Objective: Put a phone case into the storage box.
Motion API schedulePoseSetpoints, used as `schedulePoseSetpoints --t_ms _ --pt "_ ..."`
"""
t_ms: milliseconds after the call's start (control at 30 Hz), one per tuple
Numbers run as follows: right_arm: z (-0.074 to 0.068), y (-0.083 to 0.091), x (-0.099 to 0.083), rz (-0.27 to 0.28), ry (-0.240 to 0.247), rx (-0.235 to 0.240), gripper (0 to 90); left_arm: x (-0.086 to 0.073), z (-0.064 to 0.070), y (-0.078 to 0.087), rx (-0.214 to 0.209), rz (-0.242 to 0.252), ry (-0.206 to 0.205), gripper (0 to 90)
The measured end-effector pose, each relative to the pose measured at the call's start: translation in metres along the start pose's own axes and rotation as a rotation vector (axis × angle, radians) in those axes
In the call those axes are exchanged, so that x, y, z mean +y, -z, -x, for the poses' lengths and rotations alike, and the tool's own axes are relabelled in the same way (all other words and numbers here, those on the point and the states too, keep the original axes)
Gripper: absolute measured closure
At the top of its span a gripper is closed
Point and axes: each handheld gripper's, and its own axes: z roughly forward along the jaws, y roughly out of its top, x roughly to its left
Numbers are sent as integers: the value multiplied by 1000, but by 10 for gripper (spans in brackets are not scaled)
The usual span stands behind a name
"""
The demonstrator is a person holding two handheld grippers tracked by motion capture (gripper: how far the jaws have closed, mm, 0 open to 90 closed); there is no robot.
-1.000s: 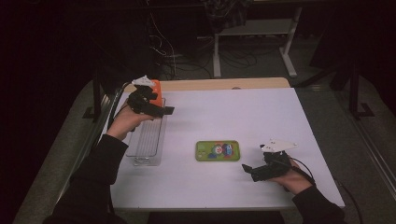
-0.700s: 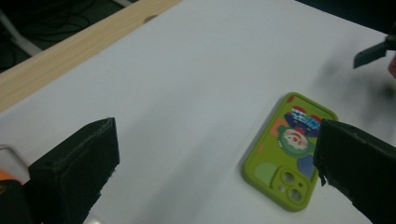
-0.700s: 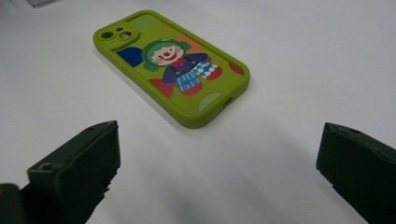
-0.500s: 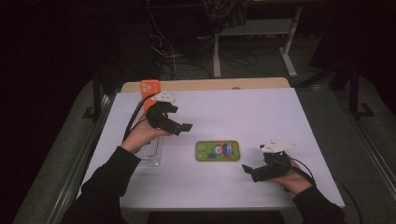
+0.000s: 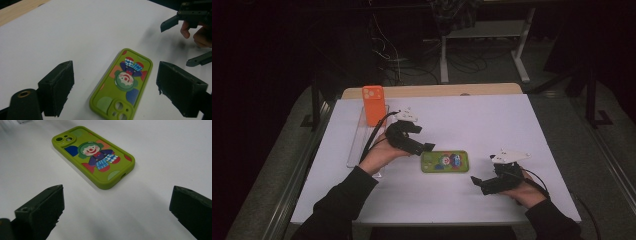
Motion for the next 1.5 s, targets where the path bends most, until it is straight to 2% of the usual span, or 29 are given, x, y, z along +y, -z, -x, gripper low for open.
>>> schedulePoseSetpoints --t_ms 67,167,267,333,433,500,567,600,833,1033,1067,1200,1300,1433,1467,1500 --pt "0 0 0 -2 2 -2 0 2 3 -10 16 -7 -4 215" --pt "0 0 0 -2 5 1 0 4 5 -22 -1 -6 10 339" --pt "0 0 0 -4 7 2 0 8 5 -37 21 -46 -17 476" --pt "0 0 0 -5 10 2 0 9 5 -47 25 -54 -12 581" --pt "0 0 0 -1 1 1 0 11 4 -63 14 -65 -5 707" --pt "0 0 0 1 2 2 0 10 3 -73 11 -90 -13 785" --pt "0 0 1 4 7 1 0 8 1 -84 4 -108 0 877" --pt "0 0 1 3 7 2 0 8 0 -89 -2 -115 7 895" --pt "0 0 1 -1 15 3 0 4 -7 -115 -4 -150 45 897" --pt "1 0 1 3 16 4 0 2 -8 -123 -19 -166 52 897" --pt "1 0 1 3 16 4 0 3 -6 -125 -24 -157 64 897" --pt "0 1 1 0 13 5 0 5 -3 -129 -38 -190 20 897" --pt "0 1 1 2 14 6 0 4 0 -130 -56 -183 33 897" --pt "0 1 1 0 16 6 0 3 6 -130 -82 -200 21 897" --pt "0 1 1 -1 15 7 0 3 8 -129 -90 -217 1 897" --pt "0 1 1 -2 14 6 0 2 10 -130 -98 -211 10 897"
